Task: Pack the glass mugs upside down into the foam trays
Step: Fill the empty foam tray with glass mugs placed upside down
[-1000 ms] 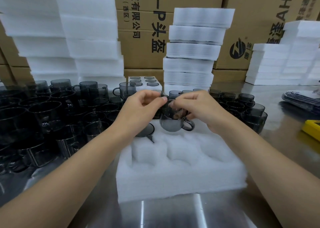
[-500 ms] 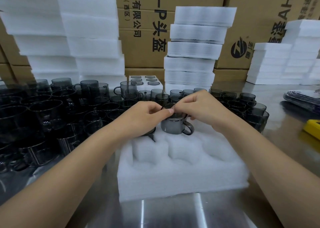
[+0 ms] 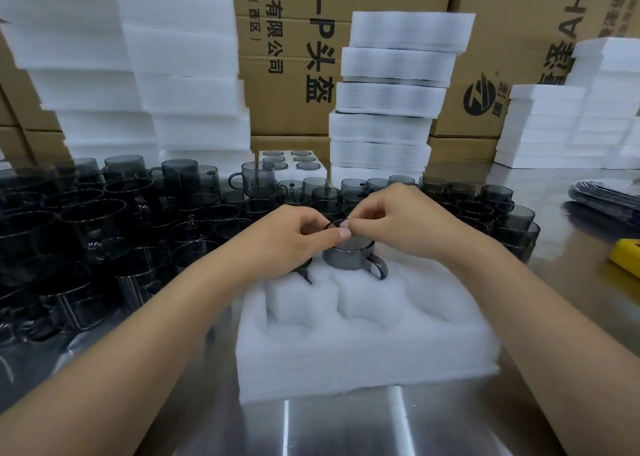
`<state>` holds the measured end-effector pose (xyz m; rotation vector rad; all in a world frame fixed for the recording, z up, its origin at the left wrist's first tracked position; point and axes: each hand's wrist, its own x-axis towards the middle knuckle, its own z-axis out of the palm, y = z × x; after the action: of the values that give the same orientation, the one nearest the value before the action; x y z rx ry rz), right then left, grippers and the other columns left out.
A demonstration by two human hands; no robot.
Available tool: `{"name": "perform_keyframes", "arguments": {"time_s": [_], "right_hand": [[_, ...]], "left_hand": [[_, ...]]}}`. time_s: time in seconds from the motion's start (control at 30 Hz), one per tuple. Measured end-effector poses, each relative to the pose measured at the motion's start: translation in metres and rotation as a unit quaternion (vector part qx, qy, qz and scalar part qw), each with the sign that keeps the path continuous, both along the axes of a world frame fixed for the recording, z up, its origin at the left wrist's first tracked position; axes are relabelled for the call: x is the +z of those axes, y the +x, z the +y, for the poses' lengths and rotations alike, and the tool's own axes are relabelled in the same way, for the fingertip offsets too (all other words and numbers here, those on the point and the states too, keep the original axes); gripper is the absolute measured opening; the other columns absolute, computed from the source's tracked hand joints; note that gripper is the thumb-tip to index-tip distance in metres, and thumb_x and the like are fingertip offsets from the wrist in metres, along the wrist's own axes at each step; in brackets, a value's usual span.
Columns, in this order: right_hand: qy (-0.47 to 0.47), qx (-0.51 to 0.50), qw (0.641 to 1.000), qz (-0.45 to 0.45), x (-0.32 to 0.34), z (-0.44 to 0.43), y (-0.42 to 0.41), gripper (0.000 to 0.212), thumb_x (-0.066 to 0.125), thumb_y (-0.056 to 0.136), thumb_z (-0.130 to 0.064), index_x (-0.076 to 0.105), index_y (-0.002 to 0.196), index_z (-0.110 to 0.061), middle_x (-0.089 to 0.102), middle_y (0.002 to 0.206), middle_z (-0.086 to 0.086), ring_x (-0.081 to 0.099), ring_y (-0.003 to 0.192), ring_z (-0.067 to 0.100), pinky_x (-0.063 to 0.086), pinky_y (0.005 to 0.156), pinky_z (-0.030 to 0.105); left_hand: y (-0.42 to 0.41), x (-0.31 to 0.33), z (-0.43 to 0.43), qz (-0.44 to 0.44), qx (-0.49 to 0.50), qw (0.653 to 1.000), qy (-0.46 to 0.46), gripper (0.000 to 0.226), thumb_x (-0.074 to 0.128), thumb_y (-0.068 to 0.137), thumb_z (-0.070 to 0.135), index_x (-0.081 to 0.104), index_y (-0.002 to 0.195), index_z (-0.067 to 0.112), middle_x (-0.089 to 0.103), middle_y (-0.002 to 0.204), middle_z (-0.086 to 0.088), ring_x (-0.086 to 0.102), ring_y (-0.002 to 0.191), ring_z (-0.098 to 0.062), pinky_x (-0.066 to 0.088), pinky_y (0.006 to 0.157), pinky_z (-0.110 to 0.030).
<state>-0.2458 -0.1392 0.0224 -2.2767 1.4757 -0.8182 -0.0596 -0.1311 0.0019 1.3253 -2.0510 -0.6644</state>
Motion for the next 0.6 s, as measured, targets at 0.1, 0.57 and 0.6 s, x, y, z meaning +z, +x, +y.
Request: {"name": "perform_keyframes", "arguments": {"time_s": [0.1, 0.57, 0.6], "right_hand": [[0.029, -0.007, 0.999, 0.025, -0.0013, -0.0026, 0.0002, 0.019, 0.066, 0.081, -0.048, 0.07, 0.077, -0.029, 0.066, 0.072, -0.012, 0.051, 0.06, -0.002, 0.038, 0.056, 0.014], [0.08, -0.096, 0.989, 0.082, -0.002, -0.005, -0.0022, 0.086, 0.053, 0.057, -0.077, 0.068, 0.099, -0.003, 0.049, 0.071, 0.003, 0.043, 0.064, 0.015, 0.032, 0.054, 0.027], [0.086, -0.088, 0.989, 0.083, -0.0021, -0.0045, -0.0024, 0.083, 0.053, 0.056, -0.077, 0.07, 0.096, -0.006, 0.051, 0.071, 0.003, 0.044, 0.064, 0.015, 0.033, 0.055, 0.027]], "left_hand": [[0.0, -0.0008, -0.0018, -0.009, -0.002, 1.0, -0.004, 0.046, 0.056, 0.072, 0.065, 0.068, 0.082, 0.022, 0.049, 0.062, 0.005, 0.039, 0.057, -0.011, 0.032, 0.059, -0.029], [-0.0043, -0.0058, -0.0051, -0.029, 0.022, 0.999, -0.018, 0.033, 0.052, 0.085, 0.059, 0.065, 0.083, 0.029, 0.049, 0.049, 0.019, 0.039, 0.044, 0.0, 0.032, 0.047, -0.015], [-0.0041, -0.0056, -0.0053, -0.026, 0.019, 0.999, -0.017, 0.033, 0.053, 0.084, 0.06, 0.066, 0.083, 0.029, 0.05, 0.054, 0.017, 0.041, 0.048, -0.001, 0.034, 0.051, -0.018]]}}
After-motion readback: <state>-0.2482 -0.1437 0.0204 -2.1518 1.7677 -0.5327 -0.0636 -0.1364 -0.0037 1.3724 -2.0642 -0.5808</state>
